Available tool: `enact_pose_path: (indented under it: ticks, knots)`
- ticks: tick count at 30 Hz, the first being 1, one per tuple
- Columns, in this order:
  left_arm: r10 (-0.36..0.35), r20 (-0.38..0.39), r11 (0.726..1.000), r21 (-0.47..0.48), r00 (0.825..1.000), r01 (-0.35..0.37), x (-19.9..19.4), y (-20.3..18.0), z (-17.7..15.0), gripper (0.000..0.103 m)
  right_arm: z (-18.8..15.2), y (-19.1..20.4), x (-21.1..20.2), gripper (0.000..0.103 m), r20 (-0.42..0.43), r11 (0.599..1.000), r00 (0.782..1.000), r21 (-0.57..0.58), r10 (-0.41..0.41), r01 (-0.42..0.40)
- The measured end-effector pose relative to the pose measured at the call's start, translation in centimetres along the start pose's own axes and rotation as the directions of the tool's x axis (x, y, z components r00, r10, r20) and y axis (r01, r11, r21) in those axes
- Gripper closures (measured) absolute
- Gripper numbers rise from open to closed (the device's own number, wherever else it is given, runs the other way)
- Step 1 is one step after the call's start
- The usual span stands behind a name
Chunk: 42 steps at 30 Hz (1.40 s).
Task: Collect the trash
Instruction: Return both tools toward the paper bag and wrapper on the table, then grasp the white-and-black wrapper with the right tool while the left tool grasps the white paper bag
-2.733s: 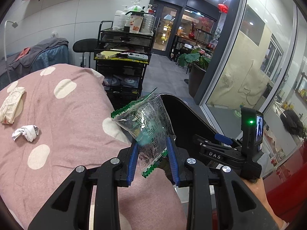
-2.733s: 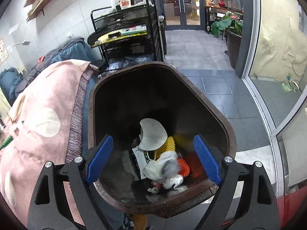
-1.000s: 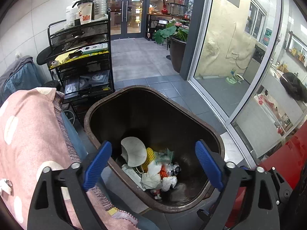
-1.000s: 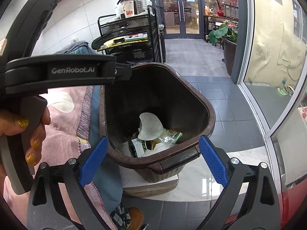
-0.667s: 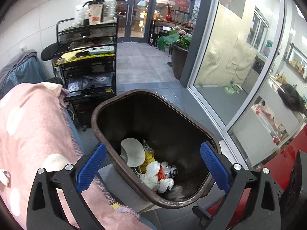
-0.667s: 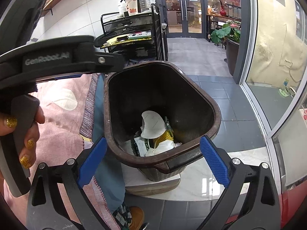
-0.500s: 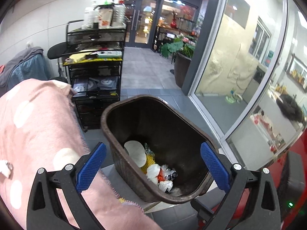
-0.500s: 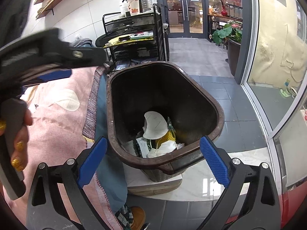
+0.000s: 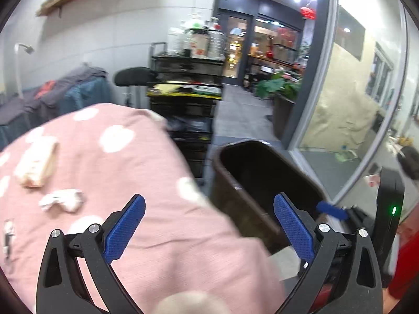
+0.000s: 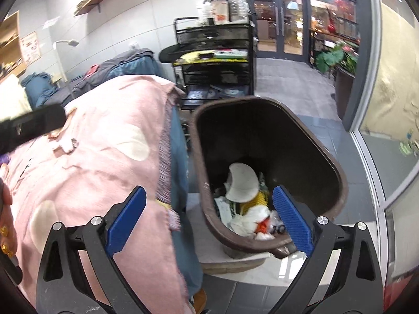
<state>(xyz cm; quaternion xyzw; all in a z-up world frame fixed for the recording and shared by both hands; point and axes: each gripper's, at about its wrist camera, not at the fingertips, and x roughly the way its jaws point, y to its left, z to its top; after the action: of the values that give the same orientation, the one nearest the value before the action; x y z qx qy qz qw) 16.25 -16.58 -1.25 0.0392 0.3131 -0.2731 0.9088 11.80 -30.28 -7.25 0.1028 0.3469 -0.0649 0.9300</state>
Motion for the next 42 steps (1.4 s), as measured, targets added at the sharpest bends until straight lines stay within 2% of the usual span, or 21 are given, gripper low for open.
enact_pose_path:
  ticks: [6,12,16,20,25,29,32,36,42]
  knots:
    - [0.106,0.019,0.994,-0.039,0.994,-0.105,-2.5,3.6,-1.6,0.006,1.4,4.0,0.6,0.007,0.005,0.994,0.998,-0.081,0.068,-0.068]
    - [0.196,0.002,0.977,-0.085,0.981,-0.195,-4.1,7.3,-3.3,0.006,2.7,8.3,1.0,0.007,-0.004,0.974,0.988,-0.166,0.157,-0.155]
    - [0.222,-0.009,0.965,-0.140,0.975,-0.221,-5.4,10.4,-4.5,0.006,3.3,10.9,1.6,0.007,-0.041,0.954,0.974,-0.200,0.221,-0.225]
    - [0.255,-0.018,0.951,-0.176,0.967,-0.254,-6.6,12.9,-5.3,0.006,4.1,13.9,2.6,0.007,-0.104,0.924,0.951,-0.226,0.291,-0.308]
    - [0.325,-0.020,0.926,-0.197,0.945,-0.323,-8.2,16.1,-6.2,0.006,4.9,17.2,2.7,0.007,-0.142,0.894,0.936,-0.281,0.322,-0.350]
    - [0.349,-0.027,0.904,-0.252,0.937,-0.344,-9.3,19.1,-7.0,0.006,5.9,20.6,3.4,0.007,-0.185,0.857,0.918,-0.332,0.352,-0.395]
    - [0.340,-0.035,0.894,-0.297,0.940,-0.335,-9.8,21.3,-7.3,0.006,6.7,22.9,5.1,0.007,-0.233,0.836,0.908,-0.361,0.349,-0.414]
    - [0.368,-0.057,0.881,-0.297,0.928,-0.368,-9.8,23.7,-7.4,0.006,7.5,26.1,7.6,0.007,-0.299,0.813,0.894,-0.389,0.334,-0.434]
    - [0.367,-0.083,0.877,-0.301,0.927,-0.374,-9.0,26.6,-6.9,0.006,8.4,30.8,12.1,0.007,-0.350,0.775,0.907,-0.496,0.235,-0.392]
